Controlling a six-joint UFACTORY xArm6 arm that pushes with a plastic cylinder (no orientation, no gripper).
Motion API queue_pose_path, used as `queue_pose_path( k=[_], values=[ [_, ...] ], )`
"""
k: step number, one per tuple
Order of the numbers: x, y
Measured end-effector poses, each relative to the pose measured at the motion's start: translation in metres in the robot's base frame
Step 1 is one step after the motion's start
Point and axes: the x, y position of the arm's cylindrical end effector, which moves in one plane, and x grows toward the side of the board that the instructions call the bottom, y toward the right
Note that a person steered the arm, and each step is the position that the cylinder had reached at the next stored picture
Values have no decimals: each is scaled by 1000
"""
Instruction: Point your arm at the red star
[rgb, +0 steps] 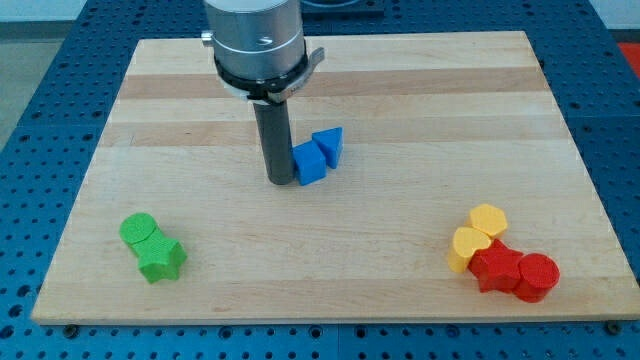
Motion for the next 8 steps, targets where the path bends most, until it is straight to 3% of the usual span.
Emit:
queue_pose_path(
  k=[4, 6, 8],
  values=[
    [0, 29],
    [56, 38],
    [35, 122]
  ],
)
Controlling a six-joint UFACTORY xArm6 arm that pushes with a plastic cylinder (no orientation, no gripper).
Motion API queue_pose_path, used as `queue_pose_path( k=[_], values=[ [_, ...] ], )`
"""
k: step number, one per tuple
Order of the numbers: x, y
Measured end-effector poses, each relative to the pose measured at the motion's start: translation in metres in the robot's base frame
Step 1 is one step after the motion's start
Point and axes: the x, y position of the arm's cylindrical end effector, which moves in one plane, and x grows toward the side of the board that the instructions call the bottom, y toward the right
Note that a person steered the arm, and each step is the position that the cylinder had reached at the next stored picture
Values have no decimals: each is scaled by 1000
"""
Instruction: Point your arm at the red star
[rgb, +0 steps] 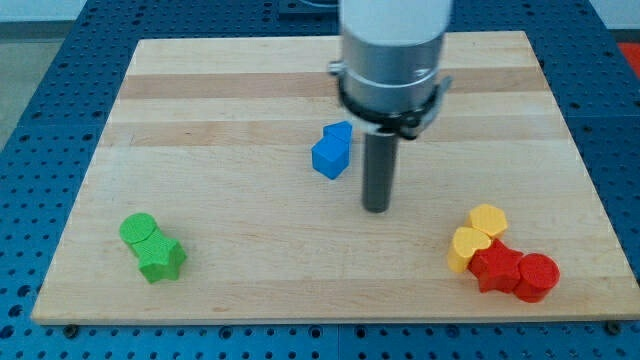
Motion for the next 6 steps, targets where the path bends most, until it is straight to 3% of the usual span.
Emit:
queue_pose_path(
  k=[2, 3, 5, 6],
  values=[
    [-5, 122],
    [-4, 132],
    [56, 151],
    [58, 145]
  ],
)
